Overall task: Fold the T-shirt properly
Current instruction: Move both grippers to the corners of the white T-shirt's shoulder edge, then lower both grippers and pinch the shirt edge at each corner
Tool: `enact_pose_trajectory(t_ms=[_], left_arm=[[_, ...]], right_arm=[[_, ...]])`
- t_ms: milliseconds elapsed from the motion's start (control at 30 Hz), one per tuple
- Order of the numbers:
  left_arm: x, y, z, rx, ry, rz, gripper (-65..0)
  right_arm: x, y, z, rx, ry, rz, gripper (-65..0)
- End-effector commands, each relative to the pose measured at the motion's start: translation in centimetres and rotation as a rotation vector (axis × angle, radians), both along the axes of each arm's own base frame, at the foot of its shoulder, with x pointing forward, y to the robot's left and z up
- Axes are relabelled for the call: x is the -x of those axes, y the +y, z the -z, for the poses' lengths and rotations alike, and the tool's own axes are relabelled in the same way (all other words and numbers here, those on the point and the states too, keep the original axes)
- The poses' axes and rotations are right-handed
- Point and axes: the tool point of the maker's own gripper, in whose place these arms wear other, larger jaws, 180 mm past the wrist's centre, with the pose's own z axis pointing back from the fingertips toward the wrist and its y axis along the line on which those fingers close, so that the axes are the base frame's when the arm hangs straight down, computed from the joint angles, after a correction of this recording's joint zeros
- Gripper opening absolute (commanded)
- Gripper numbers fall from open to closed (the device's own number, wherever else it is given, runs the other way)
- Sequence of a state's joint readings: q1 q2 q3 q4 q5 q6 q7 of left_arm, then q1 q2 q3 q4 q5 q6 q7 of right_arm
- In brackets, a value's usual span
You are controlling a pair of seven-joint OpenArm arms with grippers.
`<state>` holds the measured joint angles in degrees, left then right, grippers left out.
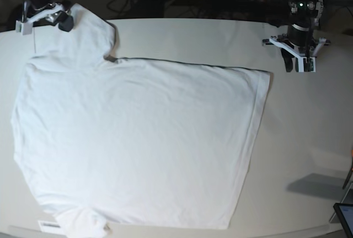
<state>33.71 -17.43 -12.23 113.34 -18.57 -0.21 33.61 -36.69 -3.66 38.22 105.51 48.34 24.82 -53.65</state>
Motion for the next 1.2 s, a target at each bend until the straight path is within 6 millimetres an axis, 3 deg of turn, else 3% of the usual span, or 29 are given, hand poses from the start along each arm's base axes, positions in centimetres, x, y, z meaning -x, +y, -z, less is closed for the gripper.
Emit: enact_pose_trajectory(t_ms=[0, 100, 267, 333, 433, 500, 633, 900, 1067, 1167], left_arm=[[-0.6, 0.2, -1.1, -0.011, -0.042, 0.002, -49.9], [-1.4, 0.1, -1.5, -0.006, -0.066, -0.002, -49.7], [-2.2, -0.3, -1.9, 0.003, -0.089, 0.004, -49.0], [-2.2, -0.4, -1.9, 0.014, -0.097, -0.01, -42.8], [-2.2, -0.6, -1.8, 0.033, -0.106, -0.028, -28.2], [-2.1, -1.0, -1.5, 0.048, -0.106, -0.033, -22.5], [-1.7, -2.8, -0.2, 0.104, -0.08, 0.004, -22.2], [0.7, -0.8, 5.1, 0.348, -0.001, -0.206, -21.7], [1.1, 0.3, 6.5, 0.538, 0.016, -0.299, -22.0], [0.6, 0.2, 6.4, 0.564, 0.009, -0.295, -22.2]], right_arm=[[0.0, -0.3, -0.3, 0.009, -0.008, -0.002, -44.8], [-0.4, -0.3, -0.4, 0.009, -0.017, -0.002, -53.4], [-0.6, -0.3, -0.5, 0.01, -0.022, -0.003, -59.8], [-0.6, -0.2, -0.5, 0.01, -0.022, -0.004, -65.0], [-0.8, -0.2, -0.5, 0.01, -0.026, -0.004, -64.6], [-0.9, -0.3, -0.5, 0.012, -0.028, -0.005, -64.7], [-1.0, -0.3, -0.6, 0.013, -0.029, -0.006, -64.7], [-1.2, -0.4, -0.7, 0.014, -0.035, -0.007, -64.7], [-1.2, -0.4, -0.7, 0.014, -0.036, -0.007, -64.7], [-1.2, -0.4, -0.7, 0.014, -0.036, -0.007, -64.7]])
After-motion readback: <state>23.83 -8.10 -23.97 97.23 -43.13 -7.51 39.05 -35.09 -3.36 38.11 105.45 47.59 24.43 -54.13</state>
